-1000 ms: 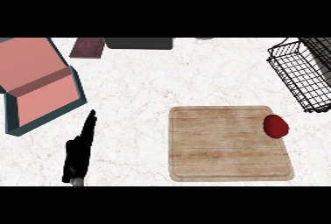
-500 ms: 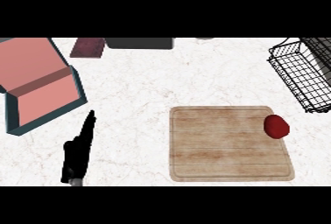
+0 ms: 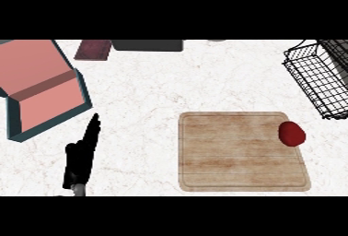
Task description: Pick the bell pepper from the cutting board and place it in the tiered basket
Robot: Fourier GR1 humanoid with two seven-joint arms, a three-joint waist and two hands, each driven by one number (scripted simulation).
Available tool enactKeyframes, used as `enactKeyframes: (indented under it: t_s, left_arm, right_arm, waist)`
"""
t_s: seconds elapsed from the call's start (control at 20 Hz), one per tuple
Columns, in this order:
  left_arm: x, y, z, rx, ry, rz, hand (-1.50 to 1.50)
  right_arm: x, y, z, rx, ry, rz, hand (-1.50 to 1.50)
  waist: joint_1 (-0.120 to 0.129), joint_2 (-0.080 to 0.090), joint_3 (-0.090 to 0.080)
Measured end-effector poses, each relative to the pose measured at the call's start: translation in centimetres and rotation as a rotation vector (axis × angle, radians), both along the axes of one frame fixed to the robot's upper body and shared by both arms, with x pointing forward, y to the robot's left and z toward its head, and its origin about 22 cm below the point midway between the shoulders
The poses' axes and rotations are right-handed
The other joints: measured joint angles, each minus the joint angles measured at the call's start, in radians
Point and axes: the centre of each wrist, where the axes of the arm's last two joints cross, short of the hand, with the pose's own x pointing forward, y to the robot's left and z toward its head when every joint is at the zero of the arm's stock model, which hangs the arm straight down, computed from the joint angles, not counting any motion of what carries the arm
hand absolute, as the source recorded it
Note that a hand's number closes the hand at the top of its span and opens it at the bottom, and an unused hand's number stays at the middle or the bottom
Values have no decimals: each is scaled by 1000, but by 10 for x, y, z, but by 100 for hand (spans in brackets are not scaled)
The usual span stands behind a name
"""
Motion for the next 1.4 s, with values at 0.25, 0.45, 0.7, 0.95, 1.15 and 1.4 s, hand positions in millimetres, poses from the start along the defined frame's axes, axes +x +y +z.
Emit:
enactKeyframes:
  t_s: [0.25,0.45,0.7,0.95,1.15,1.4]
  left_arm:
    - [-6,2,-2,0,-17,-5,0]
    - [-8,-1,-1,-3,-15,-7,0]
    - [-9,2,-1,5,-18,-7,0]
    - [-8,2,-3,7,-13,5,0]
    - [-12,5,-4,7,-3,25,0]
    - [-19,8,-6,10,7,58,0]
  right_arm:
    - [3,-7,-17,146,-139,-1,-150]
    - [3,-13,-31,242,-274,11,-150]
    - [4,-14,-32,291,-478,24,-150]
    - [-4,-23,-20,210,-648,-24,-150]
    - [-24,-44,-8,122,-739,-153,-150]
    - [-62,-72,1,91,-796,-288,-150]
  waist:
    - [3,1,1]
    - [6,3,1]
    - [6,3,1]
    - [-9,-4,0]
    - [-27,-10,-2]
    - [-56,-21,-3]
